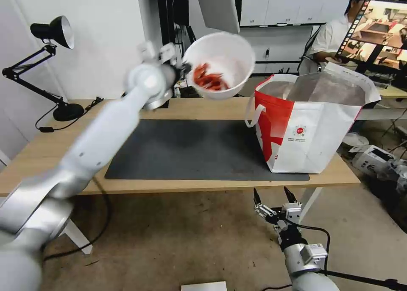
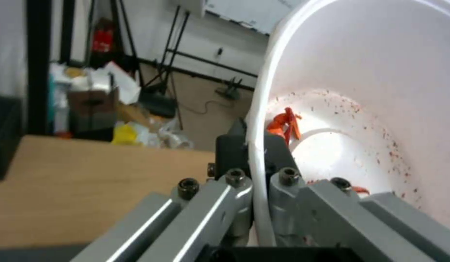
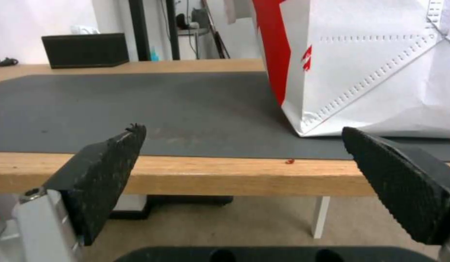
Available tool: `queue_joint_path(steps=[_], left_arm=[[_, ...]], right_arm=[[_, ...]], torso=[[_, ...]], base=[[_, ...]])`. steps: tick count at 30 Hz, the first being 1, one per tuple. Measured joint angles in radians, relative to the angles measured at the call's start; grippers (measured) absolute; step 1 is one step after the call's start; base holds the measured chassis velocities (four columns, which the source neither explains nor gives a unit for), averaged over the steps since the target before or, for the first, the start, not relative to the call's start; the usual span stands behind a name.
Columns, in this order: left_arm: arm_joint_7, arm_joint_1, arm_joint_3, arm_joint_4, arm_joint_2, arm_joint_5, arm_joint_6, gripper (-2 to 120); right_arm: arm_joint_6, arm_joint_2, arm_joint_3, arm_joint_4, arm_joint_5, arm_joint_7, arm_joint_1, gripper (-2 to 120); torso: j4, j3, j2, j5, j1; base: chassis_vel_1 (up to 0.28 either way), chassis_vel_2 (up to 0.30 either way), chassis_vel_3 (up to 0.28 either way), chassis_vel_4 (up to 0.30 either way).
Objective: Pick up the trash from the table and place it into the takeout bag.
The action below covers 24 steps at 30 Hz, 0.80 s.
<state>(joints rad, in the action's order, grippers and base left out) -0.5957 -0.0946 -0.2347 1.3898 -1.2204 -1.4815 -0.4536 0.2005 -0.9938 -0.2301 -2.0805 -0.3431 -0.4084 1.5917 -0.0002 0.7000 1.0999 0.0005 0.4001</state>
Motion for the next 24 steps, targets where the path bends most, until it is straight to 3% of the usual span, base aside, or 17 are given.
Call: queue_joint_path(steps=[3,14,16,24], left_arm=[[0.000,-0.068,-0.043,-0.057,-0.076,0.004,0.000,0],[0.002,-0.123,-0.097,-0.159,-0.233,0.041,0.000,0],[0.003,-0.132,-0.106,-0.200,-0.307,0.062,0.000,0],[0.013,-0.141,-0.127,-0.251,-0.377,0.108,0.006,0]], right_arm=[[0.000,0.000,0.000,0.000,0.000,0.000,0.000,100],[0.000,0.000,0.000,0.000,0.000,0.000,0.000,100],[0.000,0.000,0.000,0.000,0.000,0.000,0.000,100],[0.000,0.000,0.000,0.000,0.000,0.000,0.000,100]], torso=[[0.0000,0.000,0.000,-0.0001,0.000],[0.0001,0.000,0.000,-0.0002,0.000],[-0.0001,0.000,0.000,-0.0001,0.000],[0.0000,0.000,0.000,-0.0003,0.000]], base=[[0.000,0.000,0.000,0.000],[0.000,0.000,0.000,0.000],[0.000,0.000,0.000,0.000],[0.000,0.000,0.000,0.000]])
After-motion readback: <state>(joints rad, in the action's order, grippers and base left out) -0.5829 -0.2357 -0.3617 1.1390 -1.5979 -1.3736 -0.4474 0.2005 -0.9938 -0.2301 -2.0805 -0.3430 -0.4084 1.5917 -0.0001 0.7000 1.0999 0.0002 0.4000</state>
